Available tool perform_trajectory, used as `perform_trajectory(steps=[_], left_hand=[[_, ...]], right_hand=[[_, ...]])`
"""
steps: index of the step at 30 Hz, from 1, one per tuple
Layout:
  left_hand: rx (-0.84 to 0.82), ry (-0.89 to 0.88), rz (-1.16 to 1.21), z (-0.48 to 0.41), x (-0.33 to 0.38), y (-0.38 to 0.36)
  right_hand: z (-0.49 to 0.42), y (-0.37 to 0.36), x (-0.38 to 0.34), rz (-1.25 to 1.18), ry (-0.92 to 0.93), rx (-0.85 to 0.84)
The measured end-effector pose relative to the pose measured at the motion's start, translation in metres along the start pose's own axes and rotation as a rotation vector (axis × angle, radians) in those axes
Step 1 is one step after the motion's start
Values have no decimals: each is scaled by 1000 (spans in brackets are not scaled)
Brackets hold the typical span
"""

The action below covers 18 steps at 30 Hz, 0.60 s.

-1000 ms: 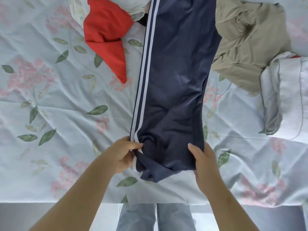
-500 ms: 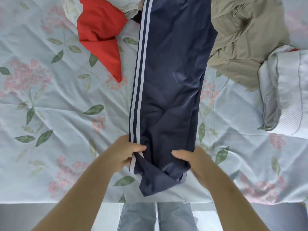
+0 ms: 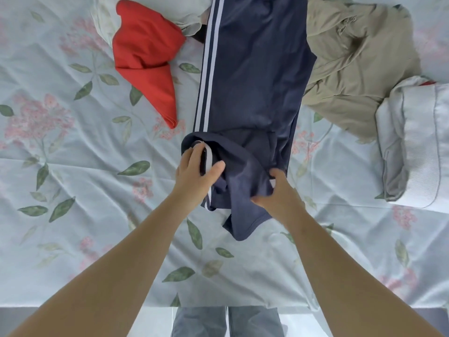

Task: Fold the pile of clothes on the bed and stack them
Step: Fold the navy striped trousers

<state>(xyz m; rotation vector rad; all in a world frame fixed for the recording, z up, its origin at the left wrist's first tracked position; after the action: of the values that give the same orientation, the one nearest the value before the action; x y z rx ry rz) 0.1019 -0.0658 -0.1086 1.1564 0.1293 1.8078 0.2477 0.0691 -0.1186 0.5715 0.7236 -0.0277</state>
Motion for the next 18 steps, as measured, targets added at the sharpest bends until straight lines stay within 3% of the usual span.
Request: perform_trajectory(steps=[2,4,6,9,12,15,18], left_hand=[[17,45,-154,0,-9,-1],[92,119,-151,0,-12,5],[105,171,-59,1,-10,14],[-67,246,411,9,-11,21],[-299,347,892,25,-16,24],[-352,454,948,41,-29,21],[-253,555,845,50,-46,15]], right_hand=[[3,6,2,61,6,-8],[2,19,-13,13,119,1],[-4,42,-38,-229,187,114],[-10,73,-88,-619,297,192],[-8,82,-121,-601,446,197],[-8,68,-117,-555,411,146],[-11,41,-78,-514,233,128]])
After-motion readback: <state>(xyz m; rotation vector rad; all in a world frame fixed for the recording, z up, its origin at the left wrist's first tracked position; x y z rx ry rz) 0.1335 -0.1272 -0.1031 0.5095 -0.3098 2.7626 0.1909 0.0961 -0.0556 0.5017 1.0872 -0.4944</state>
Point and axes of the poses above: each hand's wrist, its own z-axis away from the middle knuckle, its own y-axis out of the back of the hand, x = y × z, the point moved 4 cm from there along -z, towards the middle knuckle, and after that the axes turned 7 degrees about y, right-handed, at the moved point
